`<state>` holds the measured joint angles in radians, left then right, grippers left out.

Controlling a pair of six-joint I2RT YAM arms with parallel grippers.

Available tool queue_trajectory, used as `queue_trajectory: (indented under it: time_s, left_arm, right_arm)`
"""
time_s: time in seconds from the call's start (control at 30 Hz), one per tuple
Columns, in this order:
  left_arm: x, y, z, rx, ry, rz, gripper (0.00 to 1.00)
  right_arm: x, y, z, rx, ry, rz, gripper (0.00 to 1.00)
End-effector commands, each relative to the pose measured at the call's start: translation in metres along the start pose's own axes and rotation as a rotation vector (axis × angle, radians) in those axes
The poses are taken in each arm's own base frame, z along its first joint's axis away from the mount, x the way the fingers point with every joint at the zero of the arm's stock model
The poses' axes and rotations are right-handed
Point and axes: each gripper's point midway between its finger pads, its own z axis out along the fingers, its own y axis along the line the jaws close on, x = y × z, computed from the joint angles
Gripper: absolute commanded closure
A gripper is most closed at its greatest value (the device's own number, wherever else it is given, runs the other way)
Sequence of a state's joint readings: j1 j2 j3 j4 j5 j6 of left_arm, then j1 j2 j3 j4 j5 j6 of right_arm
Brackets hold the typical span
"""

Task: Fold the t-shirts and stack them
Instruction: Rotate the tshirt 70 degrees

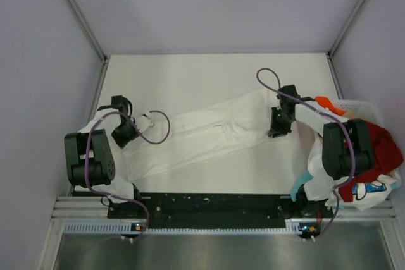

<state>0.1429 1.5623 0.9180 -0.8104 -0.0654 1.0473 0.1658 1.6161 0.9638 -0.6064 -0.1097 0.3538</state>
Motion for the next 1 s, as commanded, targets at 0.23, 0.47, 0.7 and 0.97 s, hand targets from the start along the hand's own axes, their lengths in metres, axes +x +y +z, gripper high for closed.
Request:
queue_trajectory:
  time_s: [0.23, 0.47, 0.7, 0.97]
  left_arm:
    - [-0.008, 0.0, -0.001, 0.002, -0.042, 0.009, 1.0]
    - [-0.009, -0.001, 0.0, -0.002, -0.057, 0.007, 1.0]
    - [-0.009, -0.003, 0.003, 0.007, -0.057, 0.009, 1.0]
    - [-0.006, -0.007, 0.003, 0.011, -0.048, 0.015, 1.0]
  right_arm:
    - [-0.096, 0.021, -0.062, 0.004, -0.274, -0.095, 0.53]
    - [-0.195, 0.044, -0.031, 0.013, -0.337, -0.148, 0.61]
    - [-0.246, 0.053, 0.022, 0.001, -0.334, -0.165, 0.62]
    - [-0.224, 0.037, 0.065, 0.042, -0.237, -0.121, 0.65]
